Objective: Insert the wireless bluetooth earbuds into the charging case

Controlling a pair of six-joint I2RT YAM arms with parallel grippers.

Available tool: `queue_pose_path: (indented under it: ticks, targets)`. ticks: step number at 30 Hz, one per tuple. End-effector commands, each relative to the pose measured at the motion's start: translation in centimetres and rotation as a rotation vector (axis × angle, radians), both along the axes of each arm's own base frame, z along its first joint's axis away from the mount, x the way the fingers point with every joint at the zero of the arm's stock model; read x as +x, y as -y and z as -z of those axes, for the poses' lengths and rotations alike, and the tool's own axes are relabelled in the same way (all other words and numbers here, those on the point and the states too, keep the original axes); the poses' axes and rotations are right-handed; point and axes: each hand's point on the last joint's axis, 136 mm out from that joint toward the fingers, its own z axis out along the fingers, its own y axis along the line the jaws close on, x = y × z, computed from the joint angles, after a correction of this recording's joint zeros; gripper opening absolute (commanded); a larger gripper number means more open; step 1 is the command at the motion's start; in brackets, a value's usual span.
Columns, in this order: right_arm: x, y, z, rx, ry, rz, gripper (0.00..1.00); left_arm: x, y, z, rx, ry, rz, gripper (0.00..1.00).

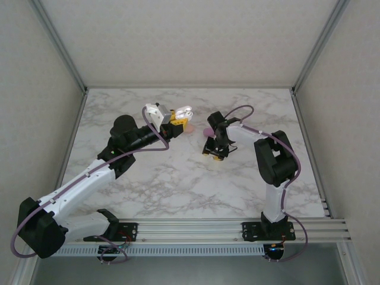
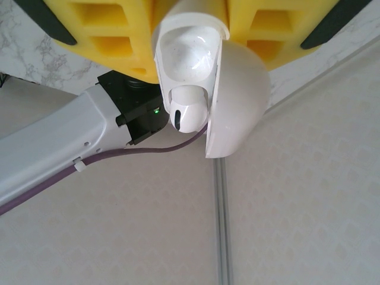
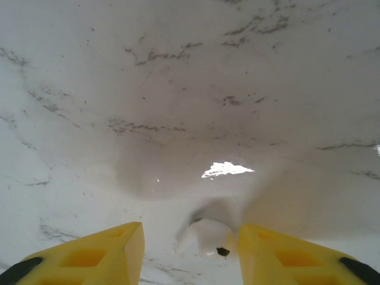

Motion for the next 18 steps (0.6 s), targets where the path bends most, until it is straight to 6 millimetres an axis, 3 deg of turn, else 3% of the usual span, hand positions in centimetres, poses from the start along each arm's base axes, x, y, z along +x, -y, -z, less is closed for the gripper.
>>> queue_pose_path:
  ticks: [1,8,12,18]
  targets:
    - [0.1,0.2,-0.8,-0.063,0.024,-0.053,0.46,-0.1,-0.3,-0.4,-0.006,0.022,-0.009,0.2]
    - [-0.3,1.2,-1.2,-0.132,0.022,-0.056,0.46,-0.1,-0.3,-0.5,-0.006,0.024,-0.011,0.2]
    - [-0.8,0.6,-1.3,-0.085,0.017,-0.037,0.48,0.0,-0.3,-0.4,-0.004,0.021,-0.01,0.19]
    - [-0.9,1.0,-0.4,-0.119,0.018,-0.047,0.48,-0.1,-0.3,-0.5,-0.006,0.022,-0.007,0.2]
